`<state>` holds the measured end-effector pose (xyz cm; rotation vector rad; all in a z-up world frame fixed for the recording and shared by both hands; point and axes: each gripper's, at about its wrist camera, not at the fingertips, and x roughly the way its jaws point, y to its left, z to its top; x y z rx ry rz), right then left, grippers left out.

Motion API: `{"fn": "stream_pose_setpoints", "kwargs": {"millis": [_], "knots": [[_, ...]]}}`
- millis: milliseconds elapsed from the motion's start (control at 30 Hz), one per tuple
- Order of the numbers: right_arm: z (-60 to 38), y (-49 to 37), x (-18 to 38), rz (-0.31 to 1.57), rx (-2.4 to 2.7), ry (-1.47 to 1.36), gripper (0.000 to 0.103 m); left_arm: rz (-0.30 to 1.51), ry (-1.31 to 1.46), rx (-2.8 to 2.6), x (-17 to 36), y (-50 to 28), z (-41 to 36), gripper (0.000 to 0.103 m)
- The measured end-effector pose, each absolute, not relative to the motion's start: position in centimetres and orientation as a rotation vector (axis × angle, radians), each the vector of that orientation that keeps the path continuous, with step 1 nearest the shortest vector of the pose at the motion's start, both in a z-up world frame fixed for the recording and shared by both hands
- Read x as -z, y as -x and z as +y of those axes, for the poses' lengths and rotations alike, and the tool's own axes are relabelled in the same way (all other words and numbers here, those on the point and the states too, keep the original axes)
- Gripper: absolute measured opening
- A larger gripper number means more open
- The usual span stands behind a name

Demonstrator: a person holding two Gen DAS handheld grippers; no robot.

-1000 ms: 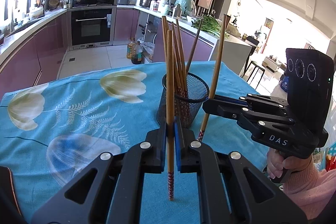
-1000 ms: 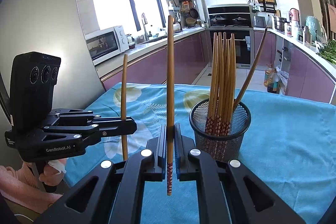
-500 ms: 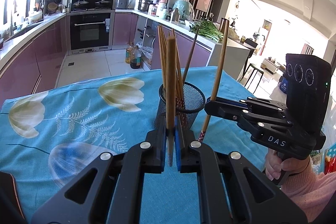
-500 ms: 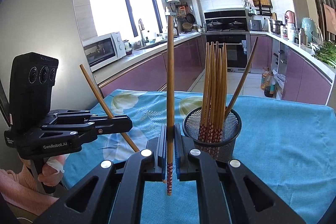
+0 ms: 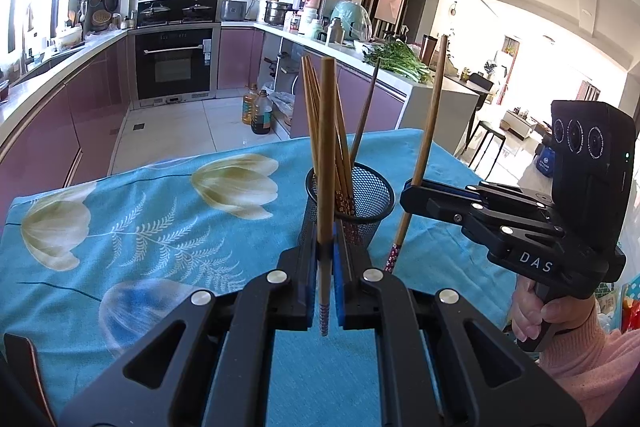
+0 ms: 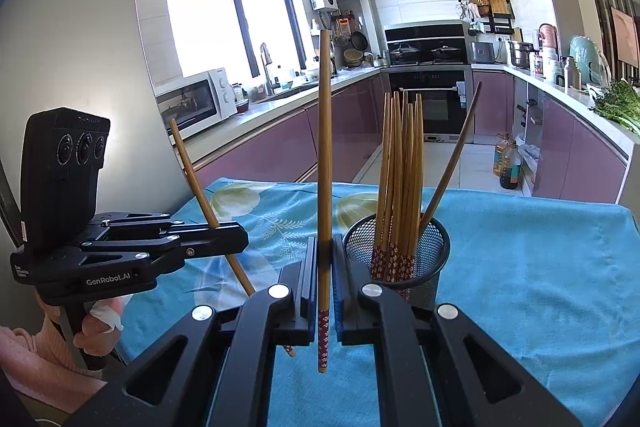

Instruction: Organize utensils

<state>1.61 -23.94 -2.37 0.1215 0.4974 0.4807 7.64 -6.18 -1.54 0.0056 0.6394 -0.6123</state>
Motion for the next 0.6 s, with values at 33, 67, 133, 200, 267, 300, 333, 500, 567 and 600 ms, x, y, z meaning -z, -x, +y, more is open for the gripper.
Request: {"fn": "stream_pose_setpoints", "kwargs": {"millis": [33, 67, 133, 200, 267, 300, 333, 500, 567, 600], "knots": [[-24.0, -1.61, 2.3, 0.495, -0.479, -0.121, 0.006, 0.637, -0.007, 0.612, 1.49, -7.6, -6.17, 0.007], [-24.03, -1.6, 2.25, 0.492, -0.477, -0.121, 0.006, 0.635, -0.008, 0.612, 1.42, -7.61, -6.18, 0.007], [-24.16, -1.65, 2.14, 0.487, -0.475, -0.124, 0.006, 0.634, -0.01, 0.614, 1.29, -7.62, -6.19, 0.007], [-24.26, -1.66, 2.09, 0.484, -0.473, -0.126, 0.006, 0.634, -0.013, 0.614, 1.21, -7.61, -6.24, 0.007], [-24.37, -1.73, 2.02, 0.481, -0.472, -0.128, 0.006, 0.632, -0.015, 0.612, 1.18, -7.65, -6.23, 0.007], [-24.35, -1.79, 1.95, 0.48, -0.471, -0.129, 0.006, 0.633, -0.018, 0.612, 1.14, -7.67, -6.24, 0.007], [-24.42, -1.76, 1.96, 0.478, -0.471, -0.131, 0.006, 0.631, -0.021, 0.61, 1.1, -7.67, -6.26, 0.007], [-24.49, -1.85, 1.8, 0.472, -0.467, -0.134, 0.006, 0.626, -0.026, 0.609, 0.72, -7.7, -6.28, 0.007], [-24.32, -1.96, 1.71, 0.47, -0.466, -0.134, 0.006, 0.628, -0.023, 0.615, 0.64, -7.8, -6.3, 0.007], [-24.33, -1.99, 1.68, 0.468, -0.466, -0.136, 0.006, 0.63, -0.021, 0.618, 0.59, -7.82, -6.31, 0.007]]}}
